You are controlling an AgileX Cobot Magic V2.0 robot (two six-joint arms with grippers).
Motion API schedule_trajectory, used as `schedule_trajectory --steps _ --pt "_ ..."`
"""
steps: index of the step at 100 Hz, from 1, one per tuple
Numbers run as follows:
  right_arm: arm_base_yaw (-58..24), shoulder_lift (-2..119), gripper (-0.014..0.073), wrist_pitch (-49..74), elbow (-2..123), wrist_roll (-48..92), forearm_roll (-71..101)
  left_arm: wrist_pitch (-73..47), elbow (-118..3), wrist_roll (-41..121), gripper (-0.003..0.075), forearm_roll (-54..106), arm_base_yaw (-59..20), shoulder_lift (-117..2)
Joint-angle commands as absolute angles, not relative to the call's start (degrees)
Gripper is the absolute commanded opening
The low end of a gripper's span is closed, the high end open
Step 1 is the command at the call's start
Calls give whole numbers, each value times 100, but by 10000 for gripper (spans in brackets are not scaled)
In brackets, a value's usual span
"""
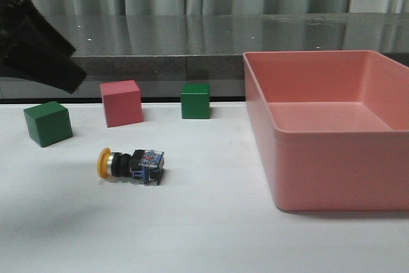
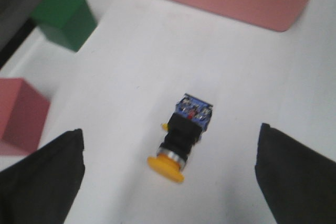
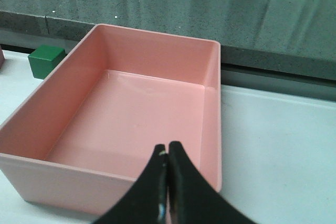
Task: Place and stand button with both arms
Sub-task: 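Move the left gripper down over the lying button and grasp it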
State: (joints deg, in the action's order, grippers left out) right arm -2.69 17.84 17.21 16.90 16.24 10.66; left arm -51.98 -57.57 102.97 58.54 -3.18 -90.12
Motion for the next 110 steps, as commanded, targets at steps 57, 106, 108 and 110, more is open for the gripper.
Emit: schedule_trajectory --steps 57,106,108,110 --pt "-239 1806 -76 1248 1859 1615 1111 -5701 -6777 11179 619 6951 -271 -10629" --pt "-239 1806 -76 1248 1859 1615 1111 -6734 -6752 12804 437 6957 -271 -11317" --pt "-239 1806 -76 1248 1859 1615 1111 -6734 -6752 12804 437 6941 -271 -11347" --pt "-239 1806 -76 1248 1859 1615 1111 -6734 -6752 12804 437 6927 -271 -11387"
